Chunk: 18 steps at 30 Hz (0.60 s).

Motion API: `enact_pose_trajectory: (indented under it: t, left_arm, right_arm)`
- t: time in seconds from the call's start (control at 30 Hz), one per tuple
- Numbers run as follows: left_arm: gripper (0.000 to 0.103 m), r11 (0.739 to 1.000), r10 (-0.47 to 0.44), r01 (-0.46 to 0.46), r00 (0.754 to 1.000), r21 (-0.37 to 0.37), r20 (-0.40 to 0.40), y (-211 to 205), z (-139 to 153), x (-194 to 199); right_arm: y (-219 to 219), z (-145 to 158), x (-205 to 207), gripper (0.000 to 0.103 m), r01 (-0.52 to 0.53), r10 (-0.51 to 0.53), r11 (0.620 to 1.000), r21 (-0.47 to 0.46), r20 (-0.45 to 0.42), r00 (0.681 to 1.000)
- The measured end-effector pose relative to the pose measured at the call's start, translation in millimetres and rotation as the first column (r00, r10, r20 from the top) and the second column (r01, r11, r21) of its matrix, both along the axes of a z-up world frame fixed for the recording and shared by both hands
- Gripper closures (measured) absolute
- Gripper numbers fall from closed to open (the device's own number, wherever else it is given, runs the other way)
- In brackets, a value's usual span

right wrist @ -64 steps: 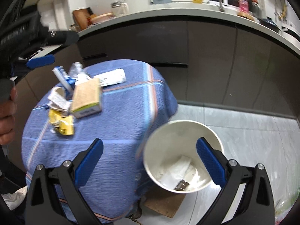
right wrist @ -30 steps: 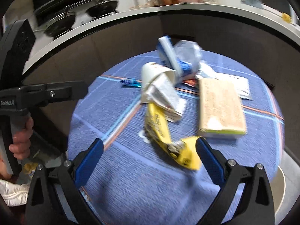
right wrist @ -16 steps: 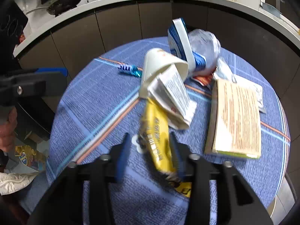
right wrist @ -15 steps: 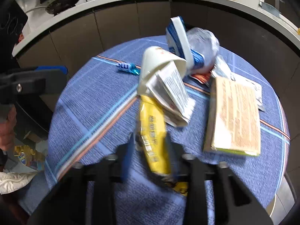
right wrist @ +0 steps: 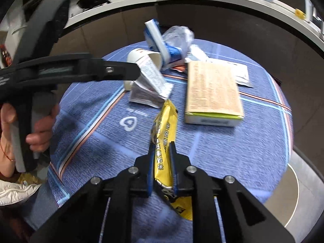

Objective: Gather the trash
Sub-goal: 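Return to the table and grasp the yellow wrapper with the right tool, then grasp the crumpled white paper with the left tool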

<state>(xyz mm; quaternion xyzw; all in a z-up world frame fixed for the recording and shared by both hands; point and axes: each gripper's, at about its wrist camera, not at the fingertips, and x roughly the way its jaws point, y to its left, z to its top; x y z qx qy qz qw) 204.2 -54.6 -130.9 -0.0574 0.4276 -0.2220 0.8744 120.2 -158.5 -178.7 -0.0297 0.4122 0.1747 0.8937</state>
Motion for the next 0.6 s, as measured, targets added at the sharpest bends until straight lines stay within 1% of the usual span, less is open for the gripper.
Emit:
enact_pose_trajectory:
  t: [0.1,0.2,0.23,0.27,0.33,0.37,0.4,0.47,0.6]
  left_arm:
    - [0.022,1.0,0.001,-0.001,1.0,0.017,-0.007,-12.2,-3.4,10.7]
    - [0.022,0.999,-0.002,0.003,1.0,0.039,-0.002,-22.5,-6.5,19.6]
    - [0.022,0.999,-0.004,0.004,1.0,0.047,-0.002,-25.3,-7.2,21.9]
    - [0.023,0.998,-0.006,0.006,1.0,0.056,-0.003,-29.0,-8.6,24.5]
    - [0.03,0.997,-0.012,0.013,1.0,0.074,-0.01,-34.7,-11.8,28.0]
    - [0.037,0.997,-0.021,0.023,1.0,0.078,-0.02,-37.4,-13.7,29.2]
    - [0.042,0.996,-0.036,0.038,0.999,0.075,-0.035,-40.1,-16.2,29.2]
    - [0.046,0.996,-0.053,0.056,0.998,0.074,-0.046,-43.5,-19.8,28.7]
    - [0.046,0.994,-0.043,0.048,0.998,0.094,-0.051,-48.8,-23.9,31.3]
  right_arm:
    - [-6.4,0.3,-3.4,0.082,0.022,-0.023,1.0,0.017,0.005,1.0]
    - [-7.0,-0.9,-5.4,0.074,0.023,-0.023,0.999,0.032,0.003,1.0]
    - [-7.5,-1.1,-6.6,0.07,0.021,-0.021,0.999,0.036,0.003,1.0]
    - [-7.5,-1.5,-7.3,0.069,0.018,-0.019,0.999,0.042,0.003,1.0]
    - [-7.5,-0.1,-8.4,0.069,0.02,-0.02,0.999,0.046,0.007,1.0]
    - [-8.9,0.0,-7.9,0.069,0.021,-0.021,0.999,0.048,0.009,1.0]
    - [-9.4,0.6,-9.1,0.069,0.022,-0.023,0.999,0.05,0.011,1.0]
    - [-10.3,0.7,-10.1,0.069,0.026,-0.027,0.998,0.049,0.014,1.0]
    - [-9.9,-0.1,-11.7,0.069,0.036,-0.036,0.998,0.042,0.014,0.999]
